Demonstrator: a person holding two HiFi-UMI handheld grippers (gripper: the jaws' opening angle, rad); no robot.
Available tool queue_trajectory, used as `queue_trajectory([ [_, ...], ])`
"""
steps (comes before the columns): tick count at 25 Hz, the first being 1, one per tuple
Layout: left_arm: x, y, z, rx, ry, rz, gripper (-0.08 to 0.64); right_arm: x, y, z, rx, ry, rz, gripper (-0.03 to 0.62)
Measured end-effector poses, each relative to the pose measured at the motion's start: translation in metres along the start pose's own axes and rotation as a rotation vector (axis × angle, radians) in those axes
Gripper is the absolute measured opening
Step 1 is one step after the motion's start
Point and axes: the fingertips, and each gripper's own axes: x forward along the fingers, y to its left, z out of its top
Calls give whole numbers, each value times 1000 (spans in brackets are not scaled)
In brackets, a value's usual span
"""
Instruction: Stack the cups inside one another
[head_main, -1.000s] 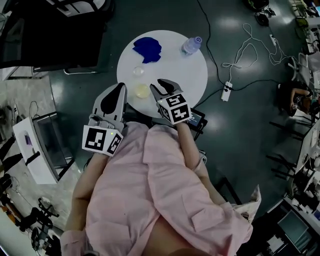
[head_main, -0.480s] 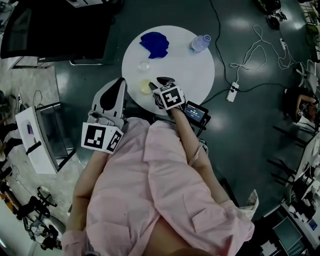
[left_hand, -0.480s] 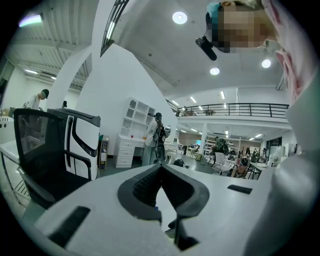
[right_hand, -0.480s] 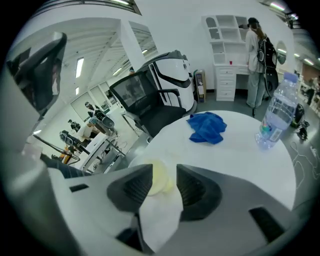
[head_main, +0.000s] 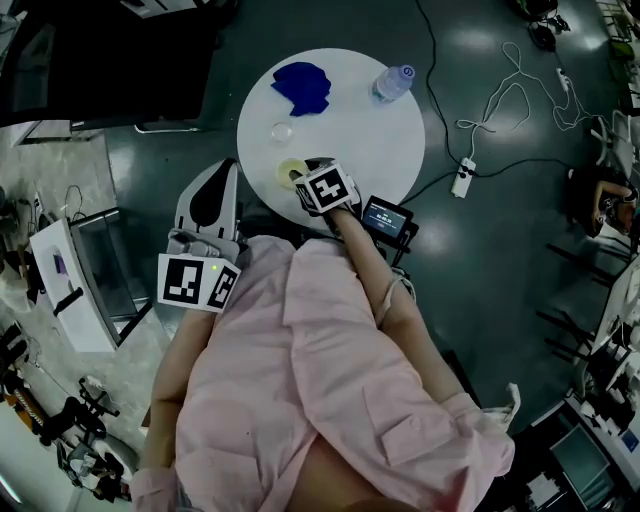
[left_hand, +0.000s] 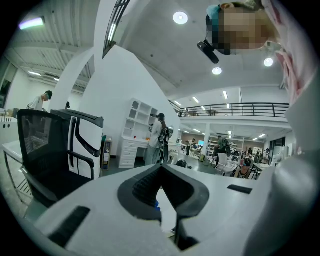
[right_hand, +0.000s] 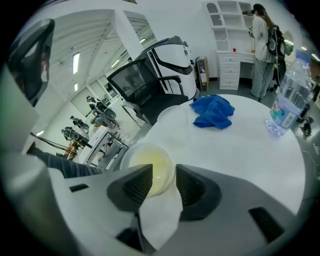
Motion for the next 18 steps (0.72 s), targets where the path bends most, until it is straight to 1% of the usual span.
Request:
queue_trajectory([
  [3,-1,1,1,-2,-3,3,9,4,1,-7,0,29,-5,130],
  [5,-2,2,2,-2,-5,4,9,5,3,-7,-18,33,-15,130],
  [9,-3,4,4,-1,-11,8,9,5,0,0,-75,-3,-33,61],
  [13,-3,6,4,-3,-13,5,9,4,-3,0,-66,-19,-37,44],
  [18,-6,6,4,-4,-12,-6,9,1,-1,2,-57,-49,-47,43],
])
